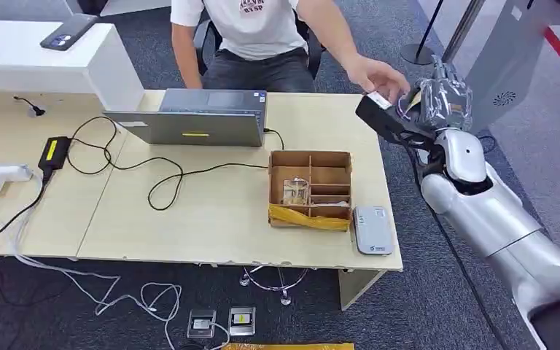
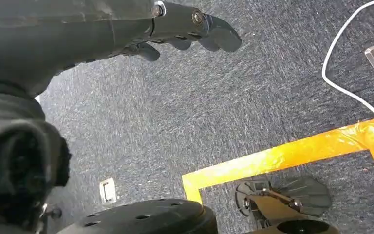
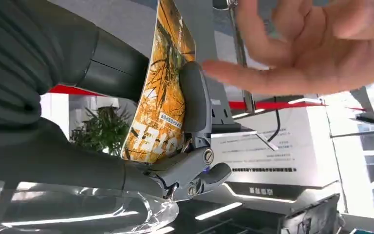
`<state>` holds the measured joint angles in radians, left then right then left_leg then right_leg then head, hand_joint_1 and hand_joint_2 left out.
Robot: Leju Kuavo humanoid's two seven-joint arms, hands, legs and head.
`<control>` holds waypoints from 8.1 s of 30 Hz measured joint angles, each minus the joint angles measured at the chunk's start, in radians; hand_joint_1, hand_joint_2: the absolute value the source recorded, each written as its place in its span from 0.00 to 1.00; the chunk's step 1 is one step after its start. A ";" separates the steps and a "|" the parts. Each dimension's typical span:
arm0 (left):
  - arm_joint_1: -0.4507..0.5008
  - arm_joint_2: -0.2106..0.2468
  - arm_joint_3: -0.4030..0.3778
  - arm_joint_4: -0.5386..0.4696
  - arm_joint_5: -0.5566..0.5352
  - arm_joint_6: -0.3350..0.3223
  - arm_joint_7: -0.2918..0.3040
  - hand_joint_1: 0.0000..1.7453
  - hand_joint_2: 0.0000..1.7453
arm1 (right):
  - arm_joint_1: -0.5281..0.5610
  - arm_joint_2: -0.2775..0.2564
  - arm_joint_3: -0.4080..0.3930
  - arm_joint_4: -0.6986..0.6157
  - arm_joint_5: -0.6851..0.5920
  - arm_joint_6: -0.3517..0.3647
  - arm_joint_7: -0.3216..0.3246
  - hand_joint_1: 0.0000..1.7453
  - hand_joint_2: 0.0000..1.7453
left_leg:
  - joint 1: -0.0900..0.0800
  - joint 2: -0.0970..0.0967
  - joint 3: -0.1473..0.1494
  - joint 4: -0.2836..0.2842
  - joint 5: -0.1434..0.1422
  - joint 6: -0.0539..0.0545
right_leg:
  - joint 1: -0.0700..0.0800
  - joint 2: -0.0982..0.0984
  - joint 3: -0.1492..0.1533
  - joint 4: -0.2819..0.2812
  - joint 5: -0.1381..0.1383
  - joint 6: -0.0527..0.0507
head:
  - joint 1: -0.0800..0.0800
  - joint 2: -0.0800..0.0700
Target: Pass the card to the sensor for recognition and then transmit it.
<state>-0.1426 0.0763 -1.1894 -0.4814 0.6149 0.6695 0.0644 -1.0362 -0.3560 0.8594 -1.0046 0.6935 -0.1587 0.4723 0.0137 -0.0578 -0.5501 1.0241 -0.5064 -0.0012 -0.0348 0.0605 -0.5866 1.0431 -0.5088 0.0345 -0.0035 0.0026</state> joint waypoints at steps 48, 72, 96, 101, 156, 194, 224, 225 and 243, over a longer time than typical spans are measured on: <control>0.008 0.001 -0.002 -0.005 0.003 -0.010 -0.021 0.00 0.00 | 0.131 0.118 0.008 -0.022 -0.278 -0.198 -0.179 0.00 1.00 | 0.001 0.001 0.001 0.000 0.001 -0.001 | 0.001 0.001 -0.001 0.000 0.000 0.000 | 0.000 0.000; 0.035 -0.001 0.006 0.000 0.084 0.000 -0.067 0.00 0.00 | 0.394 0.074 0.047 -0.388 -0.134 0.052 -0.105 0.00 1.00 | 0.001 0.003 0.001 0.000 0.000 -0.002 | 0.001 0.003 -0.001 0.000 0.001 -0.001 | 0.000 0.000; 0.039 -0.002 0.007 0.001 0.098 0.001 -0.064 0.00 0.00 | 0.359 0.094 0.112 -0.235 0.164 0.033 -0.071 0.00 1.00 | 0.001 0.002 0.000 0.000 0.000 -0.002 | 0.001 0.003 -0.001 0.000 0.001 -0.001 | 0.000 0.000; 0.039 -0.002 0.007 0.001 0.109 0.001 -0.064 0.00 0.00 | 0.347 0.109 0.117 -0.174 0.143 0.035 -0.080 0.00 1.00 | 0.001 0.002 0.000 0.000 0.000 -0.002 | 0.001 0.003 -0.001 0.000 0.001 -0.001 | 0.000 0.000; 0.037 -0.002 0.006 0.002 0.140 0.001 -0.087 0.00 0.00 | 0.321 0.159 0.148 0.014 0.059 -0.011 -0.142 0.00 1.00 | 0.001 0.002 0.001 0.000 0.000 -0.002 | 0.001 0.003 -0.001 0.000 0.001 -0.001 | 0.000 0.000; 0.038 -0.003 0.006 0.002 0.129 0.001 -0.086 0.00 0.00 | 0.320 0.150 0.142 0.030 -0.006 -0.004 -0.135 1.00 1.00 | 0.001 0.002 0.001 0.000 0.000 -0.002 | 0.001 0.003 -0.001 0.000 0.001 -0.001 | 0.000 0.000; 0.038 -0.011 0.005 0.002 0.057 0.001 -0.086 0.00 0.00 | 0.113 0.077 0.013 -0.149 0.087 -0.170 -0.032 1.00 1.00 | 0.001 0.003 0.001 0.000 0.001 -0.002 | 0.001 0.004 -0.001 0.000 0.002 -0.002 | 0.000 0.000; 0.037 -0.011 0.005 0.002 0.054 0.001 -0.086 0.00 0.00 | 0.106 0.073 0.008 -0.159 0.090 -0.170 -0.027 1.00 1.00 | 0.001 0.003 0.001 0.000 0.001 -0.002 | 0.001 0.004 -0.001 0.000 0.002 -0.002 | 0.000 0.000; 0.009 -0.017 0.002 0.002 0.013 -0.003 -0.045 0.00 0.00 | 0.001 0.080 0.011 -0.069 0.019 0.008 -0.027 1.00 1.00 | 0.001 0.002 0.000 0.000 0.001 -0.002 | 0.001 0.003 -0.001 0.000 0.002 -0.002 | 0.000 0.000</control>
<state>-0.1340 0.0595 -1.1875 -0.4795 0.6279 0.6661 0.0195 -1.0355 -0.2762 0.8705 -1.0738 0.7122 -0.1507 0.4448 0.0148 -0.0556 -0.5501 1.0241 -0.5053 -0.0032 -0.0335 0.0632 -0.5877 1.0429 -0.5068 0.0328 -0.0034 0.0027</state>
